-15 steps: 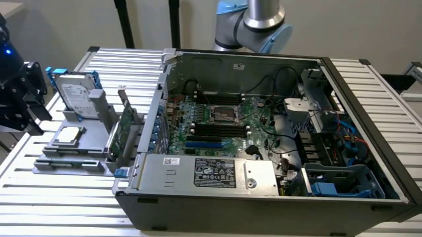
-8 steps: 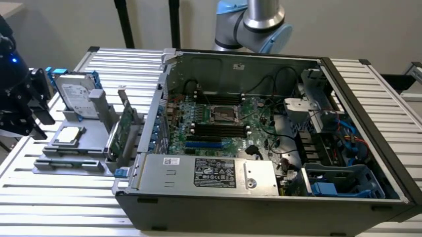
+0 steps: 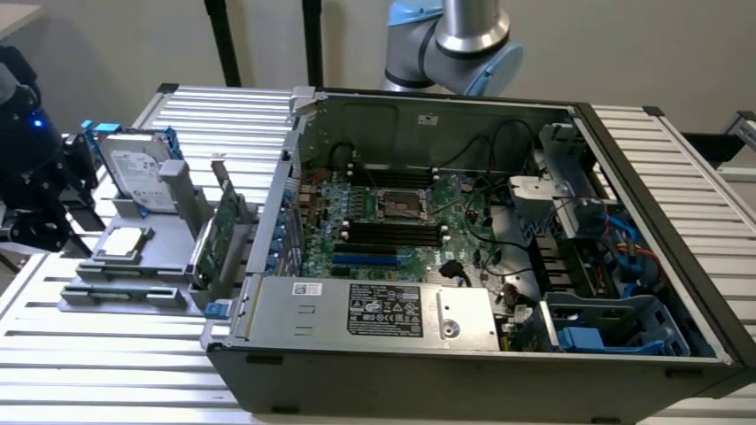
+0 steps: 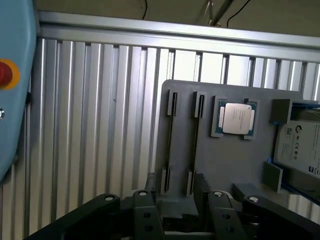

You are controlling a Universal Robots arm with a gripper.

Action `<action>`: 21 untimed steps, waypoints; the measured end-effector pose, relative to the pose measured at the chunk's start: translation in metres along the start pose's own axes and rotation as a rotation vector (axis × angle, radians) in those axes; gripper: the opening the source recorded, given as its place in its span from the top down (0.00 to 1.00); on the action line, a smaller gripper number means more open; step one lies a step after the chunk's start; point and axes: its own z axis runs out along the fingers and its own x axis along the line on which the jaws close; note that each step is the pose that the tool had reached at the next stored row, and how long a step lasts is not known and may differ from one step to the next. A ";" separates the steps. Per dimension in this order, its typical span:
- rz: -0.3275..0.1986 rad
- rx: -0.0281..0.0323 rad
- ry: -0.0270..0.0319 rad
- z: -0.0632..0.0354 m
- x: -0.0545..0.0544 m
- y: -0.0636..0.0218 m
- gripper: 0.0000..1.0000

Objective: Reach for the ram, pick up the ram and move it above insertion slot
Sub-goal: 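Pick up the ram and move it above insertion slot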

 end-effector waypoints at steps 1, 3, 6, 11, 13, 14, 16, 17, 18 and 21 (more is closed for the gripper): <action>0.000 -0.0002 0.0001 0.0017 -0.001 -0.0001 0.58; 0.000 -0.0001 0.0001 0.0054 -0.002 -0.0002 0.58; 0.000 0.0001 -0.0001 0.0111 -0.003 -0.0004 0.58; 0.000 0.0000 0.0000 0.0201 -0.003 -0.0003 0.58; 0.000 0.0000 0.0000 0.0237 -0.003 -0.0003 0.58; 0.000 0.0001 -0.0001 0.0256 -0.003 -0.0003 0.58; 0.000 0.0000 0.0000 0.0292 -0.003 -0.0003 0.58; 0.000 -0.0001 0.0001 0.0310 -0.003 -0.0003 0.58; 0.000 -0.0001 0.0001 0.0327 -0.003 -0.0003 0.58; 0.000 0.0001 -0.0001 0.0384 -0.003 -0.0003 0.58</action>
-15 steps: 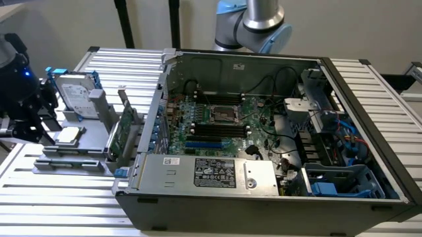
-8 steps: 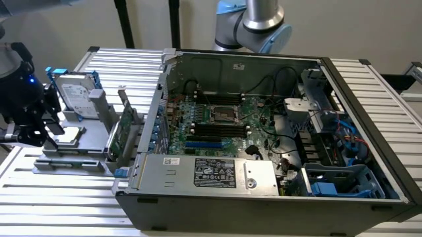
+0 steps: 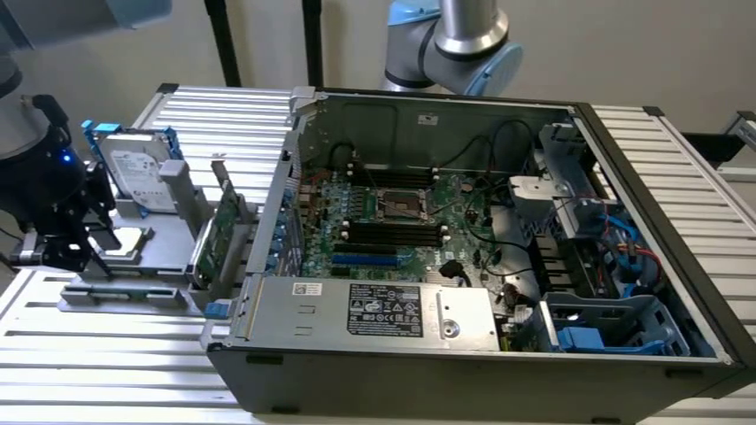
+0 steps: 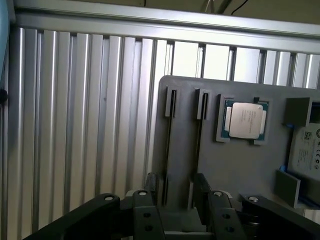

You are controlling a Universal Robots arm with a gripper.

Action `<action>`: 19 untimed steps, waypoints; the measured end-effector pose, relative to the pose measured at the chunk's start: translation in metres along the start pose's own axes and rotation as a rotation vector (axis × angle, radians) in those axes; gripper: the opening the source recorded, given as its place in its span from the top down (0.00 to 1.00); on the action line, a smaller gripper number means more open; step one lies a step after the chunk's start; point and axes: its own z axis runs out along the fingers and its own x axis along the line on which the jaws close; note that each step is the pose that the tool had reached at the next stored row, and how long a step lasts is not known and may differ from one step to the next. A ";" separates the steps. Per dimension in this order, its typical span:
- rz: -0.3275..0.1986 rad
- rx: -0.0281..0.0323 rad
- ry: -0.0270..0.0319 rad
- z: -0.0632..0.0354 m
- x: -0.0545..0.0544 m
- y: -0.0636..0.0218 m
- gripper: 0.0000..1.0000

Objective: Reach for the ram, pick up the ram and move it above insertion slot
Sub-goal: 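Pick up the ram and move it above insertion slot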

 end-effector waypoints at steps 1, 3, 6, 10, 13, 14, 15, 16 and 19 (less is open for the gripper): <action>0.000 -0.0002 0.0002 0.0017 0.000 0.0000 0.58; 0.000 -0.0002 0.0001 0.0053 0.000 0.0001 0.58; 0.000 0.0000 0.0000 0.0108 0.000 0.0001 0.58; 0.000 -0.0002 0.0001 0.0180 0.001 0.0003 0.58; 0.000 -0.0002 0.0001 0.0235 0.001 0.0004 0.58; 0.000 0.0000 0.0000 0.0255 0.001 0.0005 0.58; 0.000 -0.0001 0.0001 0.0273 0.001 0.0006 0.58; 0.000 -0.0002 0.0001 0.0290 0.001 0.0006 0.58; 0.000 -0.0002 0.0002 0.0345 0.001 0.0008 0.58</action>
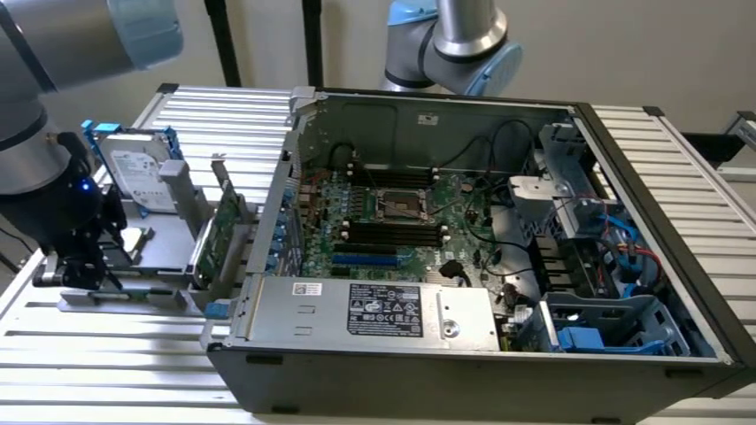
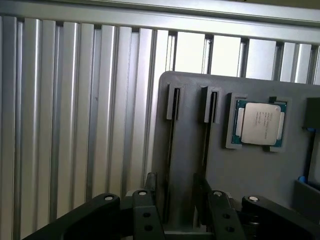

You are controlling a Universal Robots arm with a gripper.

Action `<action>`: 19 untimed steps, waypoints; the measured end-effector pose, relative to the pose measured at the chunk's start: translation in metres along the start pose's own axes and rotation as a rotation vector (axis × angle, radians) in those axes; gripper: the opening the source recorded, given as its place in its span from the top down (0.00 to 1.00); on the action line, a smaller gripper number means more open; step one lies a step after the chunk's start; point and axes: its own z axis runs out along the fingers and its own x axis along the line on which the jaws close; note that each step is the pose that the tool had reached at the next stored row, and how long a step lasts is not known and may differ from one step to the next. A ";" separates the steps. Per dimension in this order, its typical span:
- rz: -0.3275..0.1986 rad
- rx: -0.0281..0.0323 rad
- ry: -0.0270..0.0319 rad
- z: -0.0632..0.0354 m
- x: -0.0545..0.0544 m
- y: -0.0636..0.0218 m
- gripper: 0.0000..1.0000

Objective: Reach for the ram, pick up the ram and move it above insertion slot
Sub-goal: 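Pick up the ram and move it above insertion slot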

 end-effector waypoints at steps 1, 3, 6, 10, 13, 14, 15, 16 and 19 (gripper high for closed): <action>0.000 0.0000 0.0000 0.0018 0.000 0.0001 0.58; 0.000 0.0001 -0.0001 0.0054 0.000 0.0001 0.58; 0.000 0.0001 0.0000 0.0108 0.000 0.0002 0.58; 0.000 0.0001 -0.0001 0.0182 0.000 0.0002 0.58; 0.000 0.0001 -0.0001 0.0236 0.001 0.0002 0.58; 0.000 0.0001 -0.0001 0.0254 0.001 0.0002 0.58; 0.000 0.0000 0.0000 0.0272 0.001 0.0002 0.58; 0.000 0.0001 -0.0001 0.0290 0.001 0.0002 0.58; 0.000 -0.0009 -0.0002 0.0321 0.001 0.0003 0.58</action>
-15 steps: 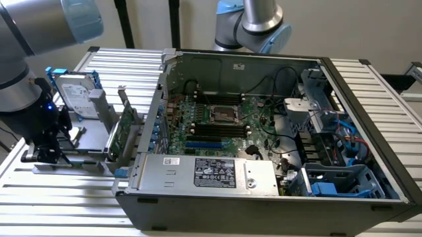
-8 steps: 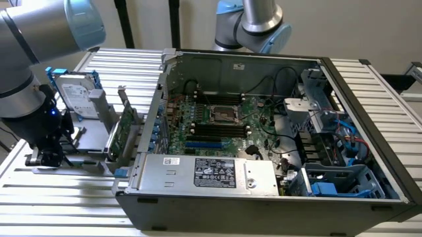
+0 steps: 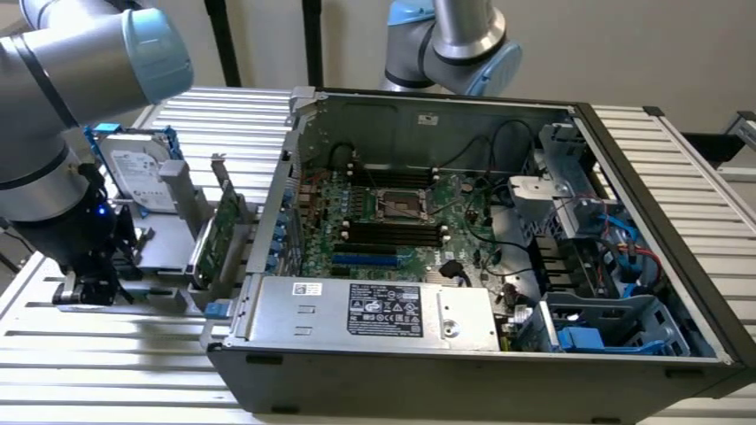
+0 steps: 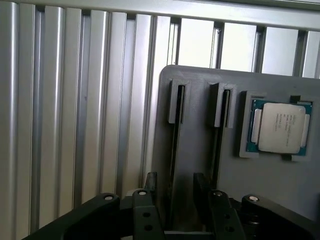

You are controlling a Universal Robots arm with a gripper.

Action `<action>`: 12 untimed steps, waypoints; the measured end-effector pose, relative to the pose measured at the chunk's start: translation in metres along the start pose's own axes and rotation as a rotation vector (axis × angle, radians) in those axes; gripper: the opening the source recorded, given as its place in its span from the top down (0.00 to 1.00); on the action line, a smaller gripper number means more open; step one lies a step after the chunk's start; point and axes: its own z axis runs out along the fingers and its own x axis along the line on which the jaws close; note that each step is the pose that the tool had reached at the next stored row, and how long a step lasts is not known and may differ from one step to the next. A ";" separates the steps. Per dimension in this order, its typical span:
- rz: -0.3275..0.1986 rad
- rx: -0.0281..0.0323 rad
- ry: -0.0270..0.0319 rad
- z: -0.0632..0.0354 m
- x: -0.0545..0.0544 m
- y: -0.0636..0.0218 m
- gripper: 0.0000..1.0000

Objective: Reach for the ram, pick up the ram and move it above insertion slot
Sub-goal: 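Pick up the ram and move it above insertion slot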

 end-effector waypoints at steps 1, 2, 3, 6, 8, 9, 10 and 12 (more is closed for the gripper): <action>0.000 -0.0013 0.0001 0.0000 0.000 0.0001 0.58; 0.000 -0.0020 0.0001 0.0000 0.000 0.0000 0.58; 0.000 -0.0025 -0.0001 0.0001 0.000 0.0000 0.60; 0.000 -0.0034 -0.0002 0.0002 0.000 0.0000 0.73; 0.000 -0.0038 -0.0002 0.0002 0.000 -0.0001 0.84; 0.000 -0.0038 -0.0003 0.0003 0.000 -0.0001 0.84; 0.000 -0.0038 -0.0004 0.0003 0.000 -0.0001 0.84; 0.000 -0.0038 -0.0003 0.0003 0.000 -0.0001 0.87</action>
